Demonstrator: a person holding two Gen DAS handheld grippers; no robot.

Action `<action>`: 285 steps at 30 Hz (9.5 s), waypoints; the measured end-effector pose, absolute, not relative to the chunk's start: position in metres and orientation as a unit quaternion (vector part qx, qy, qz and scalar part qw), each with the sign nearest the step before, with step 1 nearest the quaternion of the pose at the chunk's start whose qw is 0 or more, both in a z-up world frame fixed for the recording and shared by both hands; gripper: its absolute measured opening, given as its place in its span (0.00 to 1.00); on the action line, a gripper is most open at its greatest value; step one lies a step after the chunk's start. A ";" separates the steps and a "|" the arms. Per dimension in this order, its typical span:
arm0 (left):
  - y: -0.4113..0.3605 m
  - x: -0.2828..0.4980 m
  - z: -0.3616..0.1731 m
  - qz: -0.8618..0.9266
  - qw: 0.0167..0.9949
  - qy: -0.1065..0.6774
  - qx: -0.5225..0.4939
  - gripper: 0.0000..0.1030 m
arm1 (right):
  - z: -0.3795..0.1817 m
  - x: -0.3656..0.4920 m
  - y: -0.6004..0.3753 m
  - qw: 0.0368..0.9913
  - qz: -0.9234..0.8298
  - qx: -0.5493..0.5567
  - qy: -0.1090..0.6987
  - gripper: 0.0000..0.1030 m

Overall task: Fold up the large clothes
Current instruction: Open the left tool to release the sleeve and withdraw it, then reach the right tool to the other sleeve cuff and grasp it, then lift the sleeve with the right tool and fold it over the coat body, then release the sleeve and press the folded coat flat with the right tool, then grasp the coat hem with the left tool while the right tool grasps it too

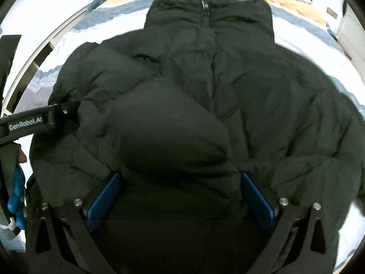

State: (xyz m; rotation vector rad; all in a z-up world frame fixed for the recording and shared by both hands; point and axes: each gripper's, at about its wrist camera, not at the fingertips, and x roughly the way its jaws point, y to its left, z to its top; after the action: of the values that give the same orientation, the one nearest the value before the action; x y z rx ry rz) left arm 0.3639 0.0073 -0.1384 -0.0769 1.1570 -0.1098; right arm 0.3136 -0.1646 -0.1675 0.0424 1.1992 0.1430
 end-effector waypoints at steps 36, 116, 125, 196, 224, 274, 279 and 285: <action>-0.085 0.219 -0.072 0.035 0.832 0.553 -0.031 0.83 | -0.142 0.156 -0.479 0.808 -0.093 0.248 0.526 1.00; 0.146 0.149 -0.068 0.090 0.840 0.524 -0.105 0.84 | -0.055 0.172 -0.239 0.867 0.065 -0.005 0.493 0.11; 0.150 0.146 -0.074 0.092 0.837 0.529 -0.103 0.84 | -0.091 0.164 -0.212 0.849 0.071 -0.043 0.521 0.18; -0.152 0.288 -0.154 -0.090 0.848 0.520 0.058 0.88 | -0.130 0.261 -0.334 0.842 0.029 0.023 0.539 0.58; -0.062 0.249 -0.118 -0.101 0.864 0.492 0.036 0.88 | -0.119 0.184 -0.281 0.835 0.004 0.016 0.550 0.59; -0.002 0.541 -0.082 -0.097 0.891 0.425 -0.129 0.98 | -0.052 0.417 -0.330 0.910 0.063 0.083 0.401 0.76; -0.009 0.594 -0.116 -0.072 0.874 0.446 -0.179 0.98 | -0.088 0.490 -0.336 0.898 0.052 0.129 0.418 0.76; -0.020 0.622 -0.147 -0.077 0.861 0.457 -0.207 0.98 | -0.118 0.543 -0.341 0.893 0.039 0.158 0.419 0.77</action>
State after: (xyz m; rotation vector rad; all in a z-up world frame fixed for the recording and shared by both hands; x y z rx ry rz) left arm 0.6221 -0.0204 -0.1467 -0.4342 0.9593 -0.1616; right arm 0.5434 -0.3410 -0.1176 0.3283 0.8684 0.0808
